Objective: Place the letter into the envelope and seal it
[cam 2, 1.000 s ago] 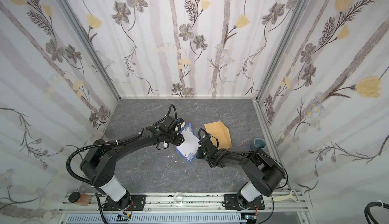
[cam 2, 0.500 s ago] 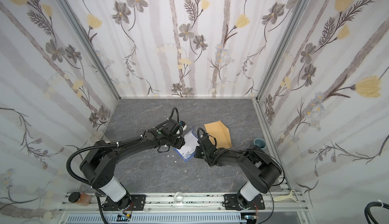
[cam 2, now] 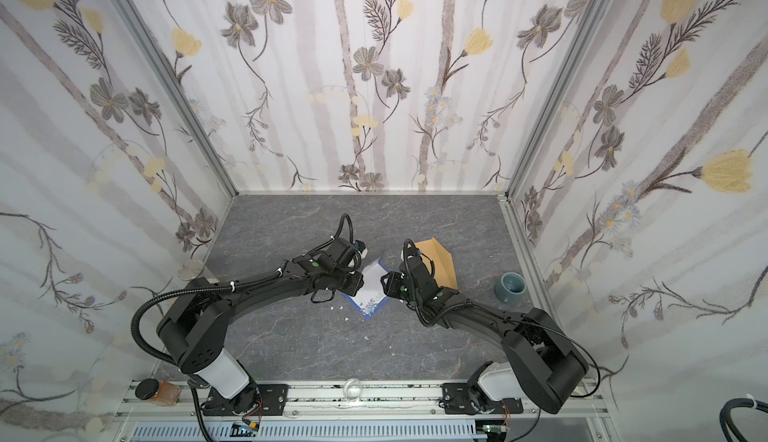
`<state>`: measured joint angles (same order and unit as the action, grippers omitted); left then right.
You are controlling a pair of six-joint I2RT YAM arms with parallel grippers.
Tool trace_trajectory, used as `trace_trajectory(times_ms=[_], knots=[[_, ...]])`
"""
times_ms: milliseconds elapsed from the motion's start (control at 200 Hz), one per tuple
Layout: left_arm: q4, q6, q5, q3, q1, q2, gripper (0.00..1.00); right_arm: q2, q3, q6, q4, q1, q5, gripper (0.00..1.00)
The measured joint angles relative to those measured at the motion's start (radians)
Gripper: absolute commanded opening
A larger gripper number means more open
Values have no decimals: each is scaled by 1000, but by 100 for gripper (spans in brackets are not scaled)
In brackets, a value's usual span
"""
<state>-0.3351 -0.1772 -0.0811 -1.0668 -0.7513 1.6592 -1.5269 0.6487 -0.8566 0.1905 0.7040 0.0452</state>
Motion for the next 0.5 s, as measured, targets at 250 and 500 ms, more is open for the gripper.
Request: trace_trajectory(times_ms=[250, 500], knots=[[2, -4, 2, 3, -1, -8, 32, -79, 141, -44, 50, -4, 8, 56], [6, -6, 0, 9, -2, -18, 32, -175, 188, -111, 81, -10, 24, 56]])
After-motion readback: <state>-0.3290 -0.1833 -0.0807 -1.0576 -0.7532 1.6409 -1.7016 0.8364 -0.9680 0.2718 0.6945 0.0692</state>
